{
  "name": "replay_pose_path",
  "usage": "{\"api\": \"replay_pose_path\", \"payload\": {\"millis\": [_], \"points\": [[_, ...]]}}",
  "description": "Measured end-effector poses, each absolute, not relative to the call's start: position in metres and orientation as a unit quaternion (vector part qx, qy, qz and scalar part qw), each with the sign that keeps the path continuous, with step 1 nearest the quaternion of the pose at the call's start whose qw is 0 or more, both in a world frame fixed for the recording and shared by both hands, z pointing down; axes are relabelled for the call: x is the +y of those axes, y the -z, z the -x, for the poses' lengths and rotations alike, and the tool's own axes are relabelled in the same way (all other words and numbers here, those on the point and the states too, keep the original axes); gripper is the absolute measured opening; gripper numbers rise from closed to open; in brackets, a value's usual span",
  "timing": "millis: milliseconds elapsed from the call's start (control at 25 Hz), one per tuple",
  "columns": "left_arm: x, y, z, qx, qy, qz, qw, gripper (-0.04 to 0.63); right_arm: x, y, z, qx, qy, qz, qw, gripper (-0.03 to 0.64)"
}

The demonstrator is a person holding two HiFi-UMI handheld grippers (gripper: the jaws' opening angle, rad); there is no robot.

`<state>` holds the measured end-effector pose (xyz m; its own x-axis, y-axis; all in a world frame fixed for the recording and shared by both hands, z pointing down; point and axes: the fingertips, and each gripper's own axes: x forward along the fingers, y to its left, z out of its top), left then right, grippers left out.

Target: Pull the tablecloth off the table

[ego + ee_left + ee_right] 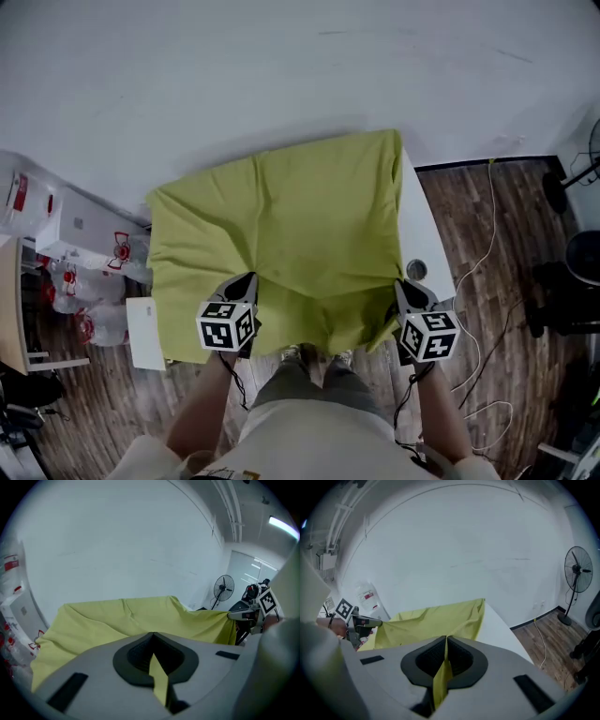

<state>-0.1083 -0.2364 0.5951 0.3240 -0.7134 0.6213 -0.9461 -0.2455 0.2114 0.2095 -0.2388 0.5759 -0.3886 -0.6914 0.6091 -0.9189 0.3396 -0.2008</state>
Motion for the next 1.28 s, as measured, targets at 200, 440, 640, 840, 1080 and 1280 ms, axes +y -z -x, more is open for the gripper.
{"api": "replay_pose_path", "payload": {"millis": [200,440,640,840,1080,1280], "points": [[-0.244,-0.514,0.118,-0.56,-0.149,-0.782,0.227,0.017,-0.255,-0.489,-0.215,-0.803,-0.239,-0.532,0.123,0.034],[-0.259,-0.395,0.139,-0.586,-0.077,-0.795,0.136,0.017,-0.26,-0.35,-0.209,-0.834,-0.135,-0.534,0.029,0.034],[-0.249,-0.305,0.16,-0.606,-0.028,-0.794,0.052,0.018,-0.232,-0.236,-0.184,-0.865,-0.07,-0.493,-0.065,0.034],[-0.23,-0.238,0.167,-0.603,0.013,-0.798,-0.002,0.018,-0.196,-0.16,-0.178,-0.872,-0.006,-0.476,-0.114,0.034],[-0.209,-0.19,0.162,-0.585,0.05,-0.809,-0.029,0.018,-0.169,-0.119,-0.188,-0.865,0.035,-0.483,-0.128,0.034],[-0.208,-0.19,0.155,-0.574,0.039,-0.817,-0.039,0.018,-0.17,-0.129,-0.198,-0.856,0.038,-0.507,-0.099,0.034]]}}
